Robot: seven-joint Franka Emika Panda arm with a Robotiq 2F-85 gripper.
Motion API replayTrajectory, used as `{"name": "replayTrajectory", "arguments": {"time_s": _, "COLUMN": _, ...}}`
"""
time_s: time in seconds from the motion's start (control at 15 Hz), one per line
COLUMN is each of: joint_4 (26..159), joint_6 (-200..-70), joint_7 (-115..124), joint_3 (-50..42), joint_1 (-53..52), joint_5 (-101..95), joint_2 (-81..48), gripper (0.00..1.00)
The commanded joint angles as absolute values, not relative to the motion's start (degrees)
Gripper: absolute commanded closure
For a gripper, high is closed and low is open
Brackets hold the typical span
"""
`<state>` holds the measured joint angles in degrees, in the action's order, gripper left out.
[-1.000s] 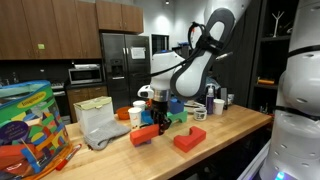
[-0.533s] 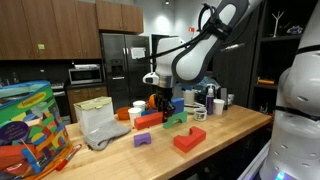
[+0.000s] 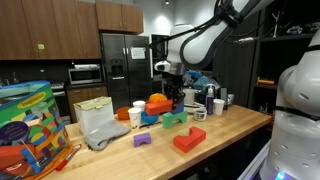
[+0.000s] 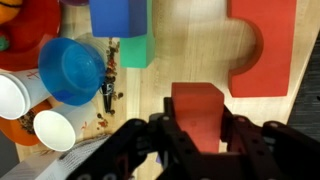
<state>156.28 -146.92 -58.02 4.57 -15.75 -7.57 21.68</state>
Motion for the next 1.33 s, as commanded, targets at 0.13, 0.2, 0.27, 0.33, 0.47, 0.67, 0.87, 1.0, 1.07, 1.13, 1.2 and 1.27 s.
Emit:
{"name": "replayTrajectory", "arguments": {"time_s": 0.13, "joint_4": 159.08, "joint_6": -144.53, "joint_7": -64.51, "joint_3": -0.38, "joint_1": -15.43, "joint_5": -7.29, "joint_2": 28.32, "gripper": 0.84}}
{"name": "replayTrajectory", "arguments": {"time_s": 0.2, "joint_4": 159.22, "joint_6": -144.59, "joint_7": -65.68, "joint_3": -1.29, "joint_1": -15.21, "joint_5": -7.32, "joint_2": 28.73, "gripper": 0.84}}
{"name": "replayTrajectory", "arguments": {"time_s": 0.27, "joint_4": 159.30, "joint_6": -144.76, "joint_7": -66.66, "joint_3": -2.09, "joint_1": -14.88, "joint_5": -7.44, "joint_2": 29.03, "gripper": 0.84}}
{"name": "replayTrajectory", "arguments": {"time_s": 0.33, "joint_4": 159.28, "joint_6": -144.67, "joint_7": -67.75, "joint_3": -2.89, "joint_1": -14.52, "joint_5": -7.51, "joint_2": 29.23, "gripper": 0.84}}
{"name": "replayTrajectory", "arguments": {"time_s": 0.47, "joint_4": 159.15, "joint_6": -144.62, "joint_7": -69.62, "joint_3": -4.14, "joint_1": -13.66, "joint_5": -7.69, "joint_2": 29.57, "gripper": 0.84}}
{"name": "replayTrajectory", "arguments": {"time_s": 0.67, "joint_4": 158.83, "joint_6": -144.91, "joint_7": -72.26, "joint_3": -5.61, "joint_1": -12.02, "joint_5": -8.01, "joint_2": 29.65, "gripper": 0.84}}
{"name": "replayTrajectory", "arguments": {"time_s": 0.87, "joint_4": 158.58, "joint_6": -146.00, "joint_7": -74.52, "joint_3": -6.55, "joint_1": -10.23, "joint_5": -8.51, "joint_2": 29.25, "gripper": 0.84}}
{"name": "replayTrajectory", "arguments": {"time_s": 1.0, "joint_4": 158.41, "joint_6": -147.07, "joint_7": -75.46, "joint_3": -6.73, "joint_1": -8.99, "joint_5": -9.10, "joint_2": 28.64, "gripper": 0.84}}
{"name": "replayTrajectory", "arguments": {"time_s": 1.07, "joint_4": 158.32, "joint_6": -147.72, "joint_7": -75.87, "joint_3": -6.71, "joint_1": -8.34, "joint_5": -9.57, "joint_2": 28.22, "gripper": 0.84}}
{"name": "replayTrajectory", "arguments": {"time_s": 1.13, "joint_4": 158.29, "joint_6": -148.27, "joint_7": -76.09, "joint_3": -6.57, "joint_1": -7.75, "joint_5": -10.09, "joint_2": 27.91, "gripper": 0.84}}
{"name": "replayTrajectory", "arguments": {"time_s": 1.2, "joint_4": 158.18, "joint_6": -148.68, "joint_7": -76.24, "joint_3": -6.37, "joint_1": -7.23, "joint_5": -10.73, "joint_2": 27.57, "gripper": 0.84}}
{"name": "replayTrajectory", "arguments": {"time_s": 1.27, "joint_4": 158.07, "joint_6": -149.00, "joint_7": -76.27, "joint_3": -6.25, "joint_1": -6.84, "joint_5": -11.26, "joint_2": 27.32, "gripper": 0.84}}
